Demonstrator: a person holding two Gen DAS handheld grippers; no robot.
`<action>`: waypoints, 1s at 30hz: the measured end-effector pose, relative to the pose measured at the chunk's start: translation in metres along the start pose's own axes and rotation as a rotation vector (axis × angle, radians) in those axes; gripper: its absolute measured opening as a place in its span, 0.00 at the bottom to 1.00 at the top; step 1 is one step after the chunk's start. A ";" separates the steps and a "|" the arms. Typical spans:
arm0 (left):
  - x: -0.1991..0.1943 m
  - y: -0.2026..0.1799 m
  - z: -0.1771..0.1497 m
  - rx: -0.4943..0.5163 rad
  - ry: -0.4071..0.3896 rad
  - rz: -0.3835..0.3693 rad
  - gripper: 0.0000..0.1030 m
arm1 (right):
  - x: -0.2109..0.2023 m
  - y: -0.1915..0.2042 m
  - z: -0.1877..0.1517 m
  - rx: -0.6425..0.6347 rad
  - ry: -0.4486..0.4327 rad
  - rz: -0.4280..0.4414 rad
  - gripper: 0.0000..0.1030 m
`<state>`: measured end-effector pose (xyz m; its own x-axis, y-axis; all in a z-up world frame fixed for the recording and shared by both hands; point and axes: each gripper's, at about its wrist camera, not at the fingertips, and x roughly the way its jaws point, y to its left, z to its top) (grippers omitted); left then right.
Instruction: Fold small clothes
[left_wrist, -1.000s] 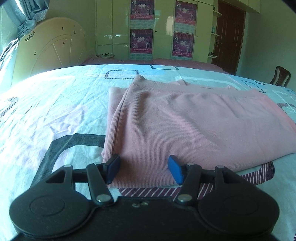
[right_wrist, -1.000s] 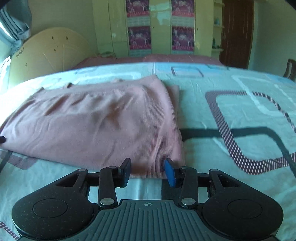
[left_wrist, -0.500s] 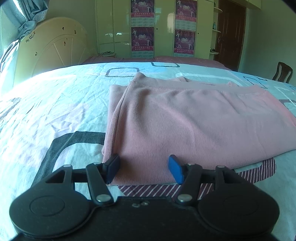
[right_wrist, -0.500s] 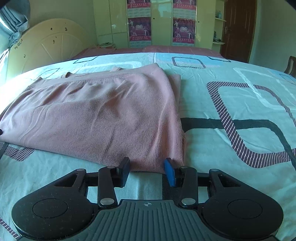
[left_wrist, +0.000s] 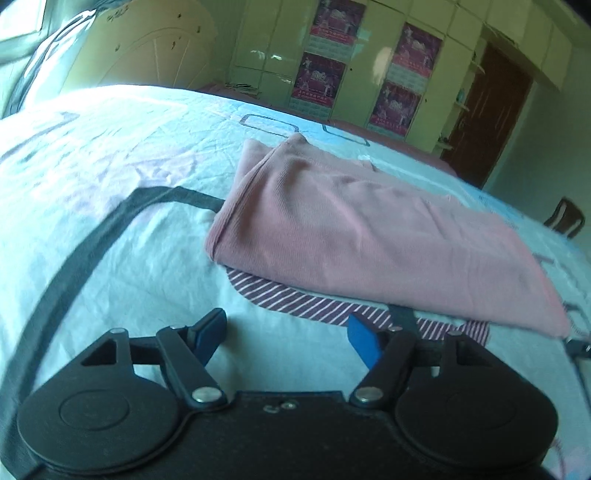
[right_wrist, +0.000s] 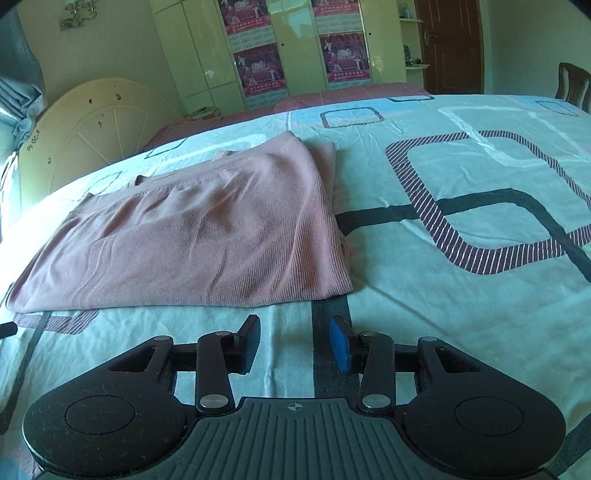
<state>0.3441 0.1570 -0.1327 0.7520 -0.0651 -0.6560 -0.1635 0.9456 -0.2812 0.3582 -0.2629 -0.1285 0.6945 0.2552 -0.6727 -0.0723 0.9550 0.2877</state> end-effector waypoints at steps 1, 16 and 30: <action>0.003 0.004 0.001 -0.079 -0.008 -0.036 0.61 | 0.000 0.004 0.003 -0.008 -0.013 0.020 0.40; 0.087 0.048 0.040 -0.546 -0.098 -0.184 0.23 | 0.084 0.127 0.064 -0.178 0.011 0.192 0.01; 0.097 0.054 0.048 -0.517 -0.094 -0.211 0.18 | 0.143 0.170 0.067 -0.203 0.080 0.206 0.01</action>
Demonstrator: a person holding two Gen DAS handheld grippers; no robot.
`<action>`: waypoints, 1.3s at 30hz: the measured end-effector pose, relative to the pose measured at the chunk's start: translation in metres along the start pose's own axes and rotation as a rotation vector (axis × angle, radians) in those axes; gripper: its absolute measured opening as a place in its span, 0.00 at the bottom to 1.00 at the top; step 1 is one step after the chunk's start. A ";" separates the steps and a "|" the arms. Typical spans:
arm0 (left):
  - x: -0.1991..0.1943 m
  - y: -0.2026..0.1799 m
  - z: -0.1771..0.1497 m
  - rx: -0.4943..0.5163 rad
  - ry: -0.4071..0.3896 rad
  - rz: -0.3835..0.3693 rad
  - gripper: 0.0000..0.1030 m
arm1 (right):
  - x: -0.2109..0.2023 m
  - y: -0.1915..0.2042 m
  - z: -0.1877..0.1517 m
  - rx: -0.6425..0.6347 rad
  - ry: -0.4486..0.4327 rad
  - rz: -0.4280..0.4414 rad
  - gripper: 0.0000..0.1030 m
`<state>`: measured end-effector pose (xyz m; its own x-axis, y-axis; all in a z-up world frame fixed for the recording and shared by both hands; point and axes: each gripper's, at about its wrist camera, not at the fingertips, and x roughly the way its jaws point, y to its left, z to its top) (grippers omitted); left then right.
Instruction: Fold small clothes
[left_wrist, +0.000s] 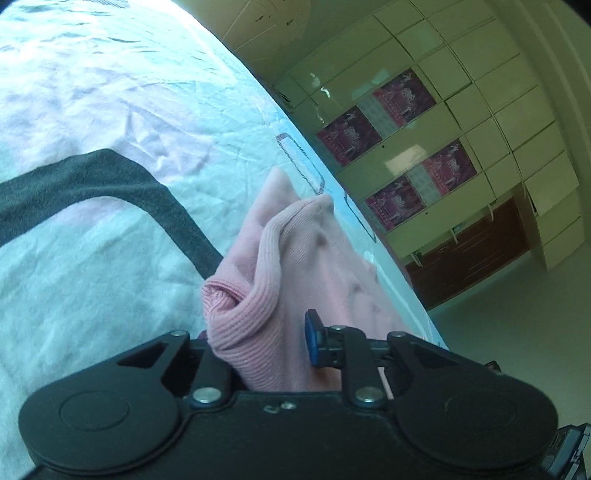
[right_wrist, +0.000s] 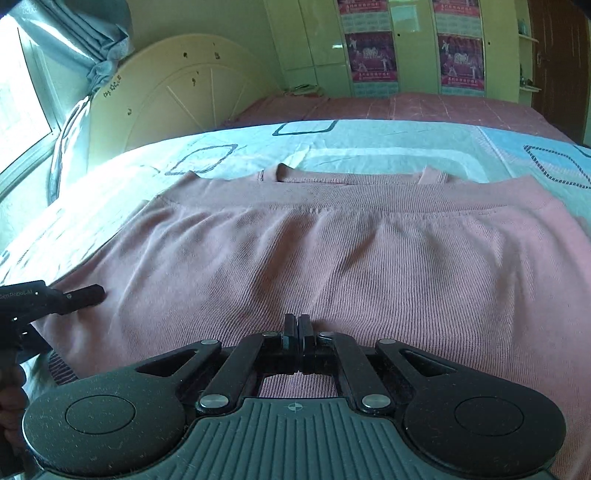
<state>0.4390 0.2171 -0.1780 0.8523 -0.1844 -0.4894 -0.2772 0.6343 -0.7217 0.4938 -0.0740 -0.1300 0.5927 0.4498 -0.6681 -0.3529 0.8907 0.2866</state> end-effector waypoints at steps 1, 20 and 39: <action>0.001 0.000 0.000 0.003 -0.002 0.002 0.19 | -0.002 -0.001 0.001 0.003 -0.015 0.001 0.01; -0.003 -0.014 0.000 0.035 -0.040 0.050 0.07 | 0.011 -0.008 -0.008 0.042 -0.017 0.031 0.00; 0.053 -0.296 -0.122 0.683 0.181 -0.108 0.07 | -0.131 -0.187 -0.018 0.389 -0.248 0.018 0.00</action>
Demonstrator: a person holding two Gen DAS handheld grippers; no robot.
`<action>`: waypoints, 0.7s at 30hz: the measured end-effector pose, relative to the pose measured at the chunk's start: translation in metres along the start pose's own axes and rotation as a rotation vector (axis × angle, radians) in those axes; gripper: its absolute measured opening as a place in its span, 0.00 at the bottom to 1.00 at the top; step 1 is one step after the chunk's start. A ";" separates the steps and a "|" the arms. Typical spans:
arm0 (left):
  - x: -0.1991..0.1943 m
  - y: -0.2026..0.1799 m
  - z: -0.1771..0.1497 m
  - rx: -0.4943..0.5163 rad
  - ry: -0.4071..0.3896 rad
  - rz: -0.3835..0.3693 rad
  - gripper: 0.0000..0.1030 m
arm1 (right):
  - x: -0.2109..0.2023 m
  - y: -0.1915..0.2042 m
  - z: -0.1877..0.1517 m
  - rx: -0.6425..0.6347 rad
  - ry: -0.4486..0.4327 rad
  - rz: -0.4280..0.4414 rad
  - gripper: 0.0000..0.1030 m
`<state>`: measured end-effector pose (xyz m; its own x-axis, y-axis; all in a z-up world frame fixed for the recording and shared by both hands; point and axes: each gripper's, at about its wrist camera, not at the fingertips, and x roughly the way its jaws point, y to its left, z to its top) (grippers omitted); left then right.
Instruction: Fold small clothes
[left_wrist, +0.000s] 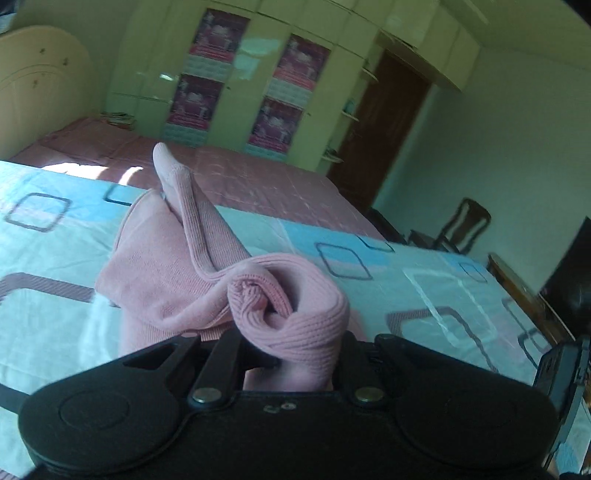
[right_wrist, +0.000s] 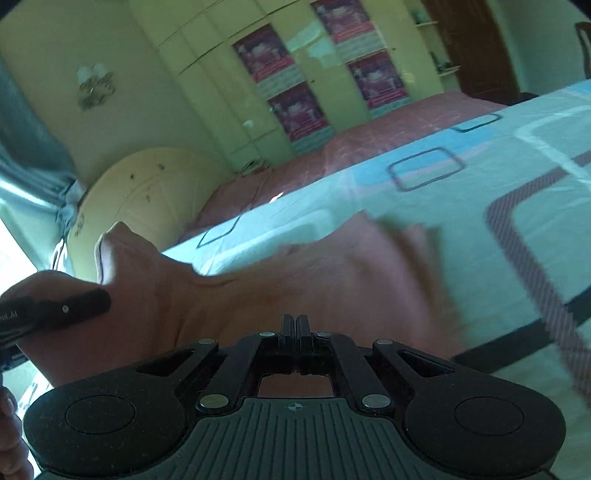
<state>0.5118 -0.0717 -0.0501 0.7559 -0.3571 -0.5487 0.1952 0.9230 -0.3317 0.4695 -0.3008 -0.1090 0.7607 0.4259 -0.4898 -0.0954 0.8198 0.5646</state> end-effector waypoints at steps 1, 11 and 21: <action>0.021 -0.021 -0.008 0.022 0.057 -0.022 0.13 | -0.010 -0.016 0.006 0.028 0.000 0.004 0.00; 0.031 -0.045 -0.041 0.055 0.107 -0.064 0.41 | -0.059 -0.064 0.034 0.063 0.006 0.104 0.51; 0.051 0.066 -0.024 -0.091 0.191 0.166 0.34 | 0.022 -0.035 0.008 -0.029 0.227 0.143 0.47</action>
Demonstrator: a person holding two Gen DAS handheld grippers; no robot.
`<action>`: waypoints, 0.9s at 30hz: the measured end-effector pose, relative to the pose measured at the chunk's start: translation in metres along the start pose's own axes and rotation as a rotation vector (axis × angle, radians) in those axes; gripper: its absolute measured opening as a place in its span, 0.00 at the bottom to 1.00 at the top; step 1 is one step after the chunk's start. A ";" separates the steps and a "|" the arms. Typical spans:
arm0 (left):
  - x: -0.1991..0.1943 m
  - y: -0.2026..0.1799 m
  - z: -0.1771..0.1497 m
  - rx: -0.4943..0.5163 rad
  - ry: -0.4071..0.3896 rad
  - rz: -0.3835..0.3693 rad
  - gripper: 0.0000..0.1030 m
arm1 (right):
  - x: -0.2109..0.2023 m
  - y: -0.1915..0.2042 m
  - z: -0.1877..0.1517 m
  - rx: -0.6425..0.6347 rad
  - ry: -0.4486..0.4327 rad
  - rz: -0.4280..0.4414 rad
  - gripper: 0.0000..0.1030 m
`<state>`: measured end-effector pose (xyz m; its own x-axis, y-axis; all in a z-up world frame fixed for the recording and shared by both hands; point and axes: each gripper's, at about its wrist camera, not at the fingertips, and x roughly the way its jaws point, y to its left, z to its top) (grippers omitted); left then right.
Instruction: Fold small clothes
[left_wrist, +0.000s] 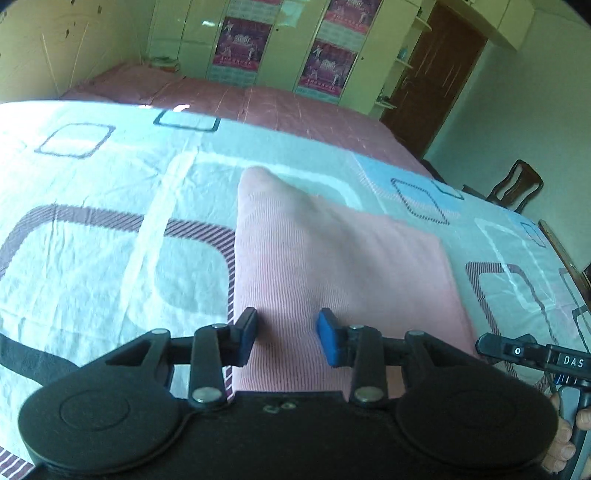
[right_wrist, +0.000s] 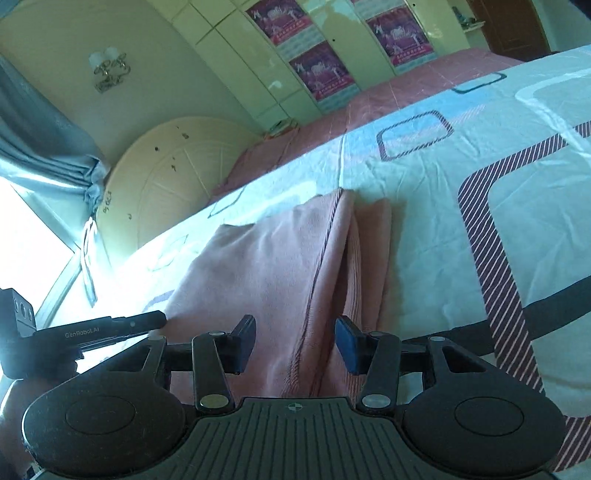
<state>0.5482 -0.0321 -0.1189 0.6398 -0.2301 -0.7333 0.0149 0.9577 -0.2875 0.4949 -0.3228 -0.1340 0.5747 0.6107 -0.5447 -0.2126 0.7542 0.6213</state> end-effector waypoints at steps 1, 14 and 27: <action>0.002 0.005 -0.003 -0.013 0.004 0.001 0.36 | 0.006 -0.003 0.000 0.007 0.012 0.006 0.47; 0.004 0.026 -0.005 0.010 0.020 -0.064 0.41 | 0.051 0.015 0.014 -0.126 0.114 -0.080 0.44; -0.031 0.010 0.006 0.101 -0.166 -0.132 0.35 | 0.034 0.048 0.028 -0.272 0.028 -0.165 0.08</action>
<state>0.5329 -0.0148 -0.0956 0.7447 -0.3306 -0.5798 0.1783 0.9357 -0.3044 0.5263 -0.2729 -0.1066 0.5975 0.4787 -0.6433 -0.3240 0.8780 0.3523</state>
